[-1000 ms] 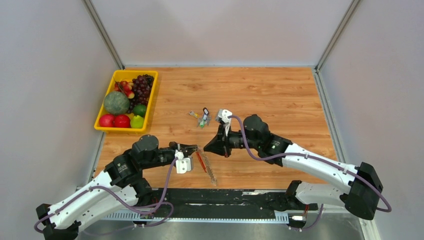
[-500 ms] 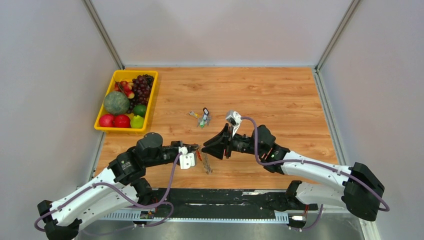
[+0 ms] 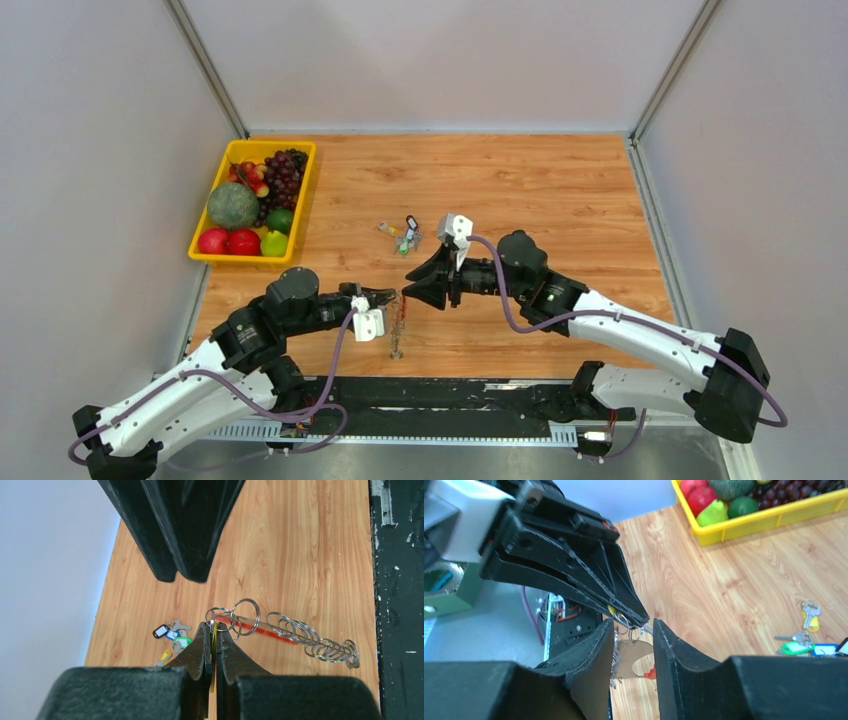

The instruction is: Remove the keys from the keyring

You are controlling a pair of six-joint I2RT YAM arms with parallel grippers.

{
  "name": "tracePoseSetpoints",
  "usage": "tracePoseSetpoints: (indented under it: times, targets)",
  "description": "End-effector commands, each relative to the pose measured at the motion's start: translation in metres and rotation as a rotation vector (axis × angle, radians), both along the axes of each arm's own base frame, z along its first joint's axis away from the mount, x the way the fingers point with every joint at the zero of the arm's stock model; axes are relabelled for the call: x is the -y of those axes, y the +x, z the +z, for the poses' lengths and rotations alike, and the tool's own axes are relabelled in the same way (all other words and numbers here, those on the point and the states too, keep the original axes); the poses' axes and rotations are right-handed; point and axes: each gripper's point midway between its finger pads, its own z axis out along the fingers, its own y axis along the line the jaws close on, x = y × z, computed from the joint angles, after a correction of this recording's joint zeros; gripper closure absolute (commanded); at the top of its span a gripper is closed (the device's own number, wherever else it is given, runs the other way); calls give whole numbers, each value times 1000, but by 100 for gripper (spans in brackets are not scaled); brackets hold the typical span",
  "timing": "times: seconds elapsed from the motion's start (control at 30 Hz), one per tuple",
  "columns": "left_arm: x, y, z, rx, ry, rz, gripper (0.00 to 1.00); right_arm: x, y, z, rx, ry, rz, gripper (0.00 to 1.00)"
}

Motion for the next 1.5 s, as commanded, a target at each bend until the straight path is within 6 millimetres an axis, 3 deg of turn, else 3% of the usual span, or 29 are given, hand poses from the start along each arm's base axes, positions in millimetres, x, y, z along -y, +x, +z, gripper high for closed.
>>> tracePoseSetpoints:
  times: [0.0, 0.4, 0.57, 1.1, 1.47]
  targets:
    - [4, -1, 21, 53, -55, -25, 100, -8, -5, -12, 9, -80, 71, 63]
    - [4, -2, 21, 57, -55, -29, 100, -15, -16, -19, -22, -101, 154, 63]
    - [3, -2, 21, 59, -54, -29, 100, -10, -4, -20, -16, -122, 78, 65]
    - [3, -2, 21, 61, -53, -29, 100, -8, -17, -3, -19, -94, 133, 64]
    - [3, -2, 21, 60, -51, -29, 100, -24, -20, -6, -30, -112, 147, 65]
